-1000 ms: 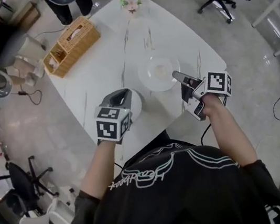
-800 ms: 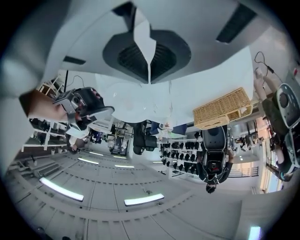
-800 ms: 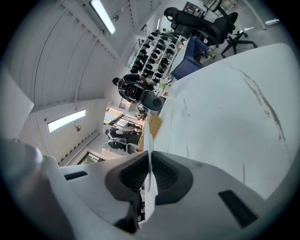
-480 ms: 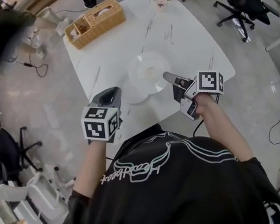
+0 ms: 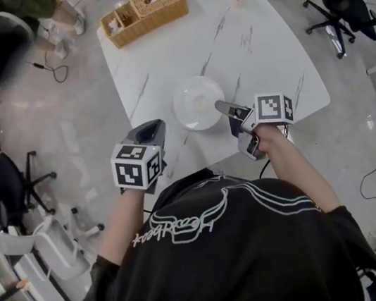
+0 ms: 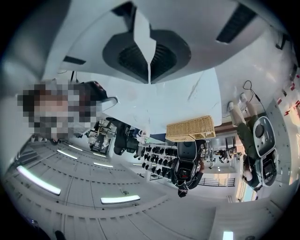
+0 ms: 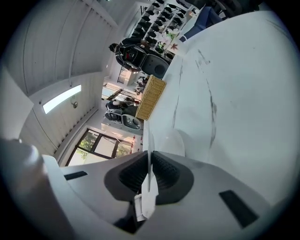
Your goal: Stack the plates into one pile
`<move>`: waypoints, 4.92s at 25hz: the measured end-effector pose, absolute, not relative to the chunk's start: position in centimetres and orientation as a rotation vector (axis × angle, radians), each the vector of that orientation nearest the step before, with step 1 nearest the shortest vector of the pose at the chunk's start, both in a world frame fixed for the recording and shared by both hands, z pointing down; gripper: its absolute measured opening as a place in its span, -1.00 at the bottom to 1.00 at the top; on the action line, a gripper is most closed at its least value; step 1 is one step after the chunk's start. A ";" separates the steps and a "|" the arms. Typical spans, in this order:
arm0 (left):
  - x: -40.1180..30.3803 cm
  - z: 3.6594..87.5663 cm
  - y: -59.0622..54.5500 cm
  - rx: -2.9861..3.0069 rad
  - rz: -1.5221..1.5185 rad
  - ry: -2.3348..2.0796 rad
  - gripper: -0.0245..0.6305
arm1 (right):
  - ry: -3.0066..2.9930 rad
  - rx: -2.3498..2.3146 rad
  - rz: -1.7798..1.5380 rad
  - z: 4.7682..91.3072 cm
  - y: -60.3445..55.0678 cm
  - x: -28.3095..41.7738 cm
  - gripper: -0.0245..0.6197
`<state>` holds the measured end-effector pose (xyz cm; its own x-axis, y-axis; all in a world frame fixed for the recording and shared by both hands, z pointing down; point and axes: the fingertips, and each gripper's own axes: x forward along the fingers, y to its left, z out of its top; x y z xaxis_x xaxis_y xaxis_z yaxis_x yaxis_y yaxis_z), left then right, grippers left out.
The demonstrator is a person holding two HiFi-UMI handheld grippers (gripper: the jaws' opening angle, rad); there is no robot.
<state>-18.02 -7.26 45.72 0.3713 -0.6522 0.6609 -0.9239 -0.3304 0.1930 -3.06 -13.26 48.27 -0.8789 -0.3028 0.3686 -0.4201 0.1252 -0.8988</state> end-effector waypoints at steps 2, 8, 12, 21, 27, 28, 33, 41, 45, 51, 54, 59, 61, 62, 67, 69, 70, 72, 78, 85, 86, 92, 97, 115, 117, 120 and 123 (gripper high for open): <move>-18.7 46.3 -7.2 2.078 0.655 -1.341 -0.82 | -2.256 0.749 1.883 49.1 -13.1 -3.6 -0.79; -19.7 46.9 -7.7 2.101 0.684 -1.265 -0.82 | -2.212 0.840 1.824 50.2 -13.0 -4.5 -0.79; -20.2 47.4 -8.3 2.131 0.697 -1.218 -0.82 | -2.253 0.893 1.649 50.1 -13.2 -4.8 -0.78; -21.8 47.7 -8.7 2.176 0.671 -1.189 -0.82 | -2.217 0.713 1.084 51.2 -11.7 -6.1 -0.15; -23.0 48.4 -8.7 2.191 0.656 -1.183 -0.82 | -2.121 0.578 0.787 52.1 -10.5 -6.2 0.01; -23.1 48.5 -8.8 2.194 0.653 -1.179 -0.82 | -2.106 0.557 0.754 52.2 -10.4 -6.1 0.03; -23.3 49.1 -8.4 2.194 0.656 -1.148 -0.82 | -2.024 0.483 0.644 52.8 -9.2 -5.8 0.08; -23.2 50.7 -8.1 2.175 0.678 -1.106 -0.82 | -2.017 0.418 0.565 52.2 -8.6 -5.8 0.11; -23.0 51.0 -8.0 2.172 0.685 -1.094 -0.82 | -1.931 0.331 0.489 53.3 -7.6 -4.9 0.12; -22.9 51.5 -7.6 2.162 0.693 -1.086 -0.82 | -1.894 0.343 0.488 54.5 -7.6 -5.1 0.12; -22.9 51.6 -7.5 2.160 0.696 -1.082 -0.82 | -1.900 0.379 0.494 54.4 -8.3 -5.4 0.12; -23.2 51.7 -7.5 2.153 0.691 -1.089 -0.82 | -1.917 0.435 0.502 54.4 -9.6 -6.0 0.12; -23.3 51.6 -7.5 2.154 0.686 -1.095 -0.82 | -1.921 0.447 0.509 54.4 -9.8 -6.2 0.12; -23.4 51.5 -7.5 2.154 0.684 -1.099 -0.82 | -1.925 0.450 0.508 54.4 -9.9 -6.3 0.12; -23.5 51.2 -7.3 2.155 0.673 -1.112 -0.82 | -1.968 0.480 0.522 54.1 -9.9 -6.2 0.12; -23.4 50.9 -7.1 2.153 0.662 -1.116 -0.82 | -2.012 0.519 0.548 53.2 -10.0 -6.0 0.12; -23.3 50.7 -7.0 2.152 0.652 -1.115 -0.82 | -2.050 0.544 0.575 52.5 -10.0 -5.9 0.12; -22.8 49.7 -6.8 2.155 0.617 -1.107 -0.82 | -2.156 0.598 0.644 50.3 -10.0 -6.1 0.12; -19.6 44.8 -6.0 2.221 0.490 -1.092 -0.82 | -2.523 0.670 0.774 42.0 -7.4 -6.6 -0.21; -15.0 35.9 -2.2 2.362 0.323 -1.000 -0.82 | -2.869 0.708 0.784 31.8 -3.4 -3.4 -0.73; -14.2 34.7 -1.5 2.394 0.315 -0.997 -0.82 | -2.895 0.699 0.765 30.9 -2.5 -3.2 -0.76; -10.2 27.8 2.7 2.531 0.128 -0.927 -0.82 | -3.007 0.637 0.625 25.5 3.1 -2.6 -0.83; -8.7 25.7 5.6 2.590 0.110 -0.934 -0.82 | -3.100 0.591 0.608 23.2 6.0 -1.5 -0.83; -8.1 25.5 10.7 2.628 0.107 -0.995 -0.82 | -3.072 0.666 0.524 24.3 10.2 0.6 -0.84; -8.1 25.7 10.6 2.616 0.101 -0.995 -0.82 | -3.058 0.674 0.513 24.8 10.2 0.5 -0.84; -8.1 25.6 10.3 2.624 0.102 -1.004 -0.82 | -3.048 0.690 0.466 24.8 10.1 0.3 -0.84; -7.9 25.5 10.2 2.630 0.105 -1.011 -0.82 | -3.039 0.705 0.451 24.9 10.0 0.6 -0.84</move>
<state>-7.87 10.18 25.49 0.7469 -0.6398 0.1813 -0.6634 -0.6982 0.2690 0.57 9.99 24.87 -0.8999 -0.4328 0.0539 -0.4298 0.8590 -0.2780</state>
